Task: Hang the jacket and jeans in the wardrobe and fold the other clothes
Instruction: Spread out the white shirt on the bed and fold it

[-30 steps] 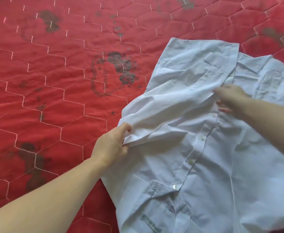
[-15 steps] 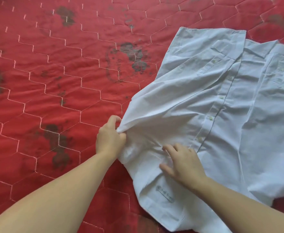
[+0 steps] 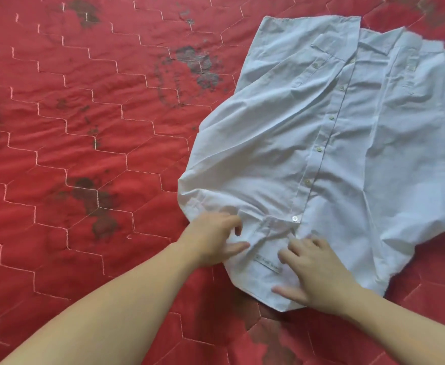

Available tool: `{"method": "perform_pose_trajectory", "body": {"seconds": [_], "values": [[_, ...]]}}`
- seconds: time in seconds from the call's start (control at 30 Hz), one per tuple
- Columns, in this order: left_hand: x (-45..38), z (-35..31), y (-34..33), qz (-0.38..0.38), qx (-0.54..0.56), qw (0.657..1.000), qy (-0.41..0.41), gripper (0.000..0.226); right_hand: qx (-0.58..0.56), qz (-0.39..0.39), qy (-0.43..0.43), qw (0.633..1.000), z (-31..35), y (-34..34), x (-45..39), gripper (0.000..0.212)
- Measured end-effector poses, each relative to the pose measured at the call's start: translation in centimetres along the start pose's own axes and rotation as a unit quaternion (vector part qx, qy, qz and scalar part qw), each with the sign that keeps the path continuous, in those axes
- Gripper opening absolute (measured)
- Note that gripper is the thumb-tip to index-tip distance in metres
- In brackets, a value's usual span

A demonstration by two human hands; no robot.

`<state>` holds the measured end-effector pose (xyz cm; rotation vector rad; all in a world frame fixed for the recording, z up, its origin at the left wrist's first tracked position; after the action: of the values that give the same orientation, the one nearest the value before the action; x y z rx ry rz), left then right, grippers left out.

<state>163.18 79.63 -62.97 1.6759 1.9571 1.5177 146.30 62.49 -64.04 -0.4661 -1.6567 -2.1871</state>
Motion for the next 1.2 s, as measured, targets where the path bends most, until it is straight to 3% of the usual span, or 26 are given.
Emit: {"method": "perform_pose_trajectory", "body": {"seconds": [0.03, 0.07, 0.17, 0.3, 0.43, 0.67, 0.83, 0.9, 1.0, 1.1, 1.2], "values": [[0.2, -0.8, -1.1, 0.108, -0.016, 0.994, 0.010, 0.051, 0.016, 0.020, -0.009, 1.000, 0.5, -0.9, 1.0, 0.058], [0.3, -1.4, -2.2, 0.162, -0.057, 0.985, 0.019, 0.059, 0.025, 0.037, -0.023, 0.999, 0.9, -1.6, 1.8, 0.061], [0.6, -2.6, -4.3, 0.130, -0.146, 0.980, 0.021, 0.053, 0.005, 0.053, -0.051, 0.997, 1.5, -2.5, 2.2, 0.051], [0.9, -3.4, -5.4, 0.054, -0.078, 0.994, 0.056, 0.023, -0.030, 0.078, -0.069, 0.994, 1.7, -1.9, 1.9, 0.034], [2.2, -5.0, -6.8, 0.073, -0.069, 0.990, 0.103, 0.019, -0.059, 0.082, -0.074, 0.992, 1.9, -1.9, 3.4, 0.040], [5.0, -13.5, -9.9, 0.264, -0.092, 0.953, 0.112, 0.031, -0.045, 0.205, -0.075, 0.975, 1.3, -4.3, 11.3, 0.036], [5.0, -17.6, -12.1, 0.383, 0.011, 0.917, 0.110, 0.028, -0.035, 0.374, -0.091, 0.922, 0.6, -4.4, 14.1, 0.021], [4.2, -17.0, -11.9, 0.324, 0.060, 0.937, 0.114, 0.029, -0.018, 0.415, -0.091, 0.905, 0.5, -3.5, 14.0, 0.024], [3.0, -14.7, -9.3, 0.099, 0.130, 0.975, 0.151, 0.009, -0.069, 0.359, -0.107, 0.924, 0.1, -2.0, 12.1, 0.019], [2.0, -11.5, -5.6, -0.049, 0.160, 0.969, 0.183, 0.007, -0.168, 0.245, -0.141, 0.944, -0.4, -0.5, 8.9, 0.009], [1.0, -7.4, -2.4, -0.122, 0.188, 0.951, 0.213, 0.014, -0.255, 0.188, -0.161, 0.935, -0.1, 0.9, 5.3, 0.005]]}}
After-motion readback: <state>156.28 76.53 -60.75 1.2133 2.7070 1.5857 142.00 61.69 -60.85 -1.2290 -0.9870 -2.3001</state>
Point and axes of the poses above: each hand's wrist, its own x-axis away from the middle knuckle, its own y-axis out of the back of the hand, z = x × y, the point moved 1 cm from there along -x, towards the middle knuckle, and after that the axes turned 9 degrees about z, right-handed, at the moved point
